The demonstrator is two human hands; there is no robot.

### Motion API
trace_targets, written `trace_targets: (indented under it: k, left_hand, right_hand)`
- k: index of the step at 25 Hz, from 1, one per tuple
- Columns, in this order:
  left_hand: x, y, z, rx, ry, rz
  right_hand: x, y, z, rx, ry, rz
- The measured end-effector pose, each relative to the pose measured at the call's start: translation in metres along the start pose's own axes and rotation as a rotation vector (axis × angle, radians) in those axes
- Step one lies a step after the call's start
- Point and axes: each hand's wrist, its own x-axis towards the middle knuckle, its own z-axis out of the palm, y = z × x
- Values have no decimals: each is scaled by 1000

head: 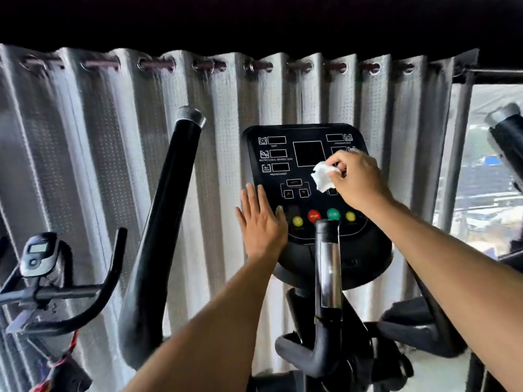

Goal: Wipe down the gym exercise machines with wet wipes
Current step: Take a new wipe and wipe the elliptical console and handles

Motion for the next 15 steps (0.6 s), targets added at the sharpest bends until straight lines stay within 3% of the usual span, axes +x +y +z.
trace_targets:
  k: [3, 6, 15]
  left_hand:
    - [54, 8, -6, 147, -22, 112]
    - [100, 2, -8, 276, -63, 154]
    - [126, -14, 18, 204, -28, 149]
  right_hand:
    - [36, 17, 18, -72, -71, -19]
    - [73, 29, 31, -72, -12, -10]
    - [204, 19, 127, -98, 67, -241]
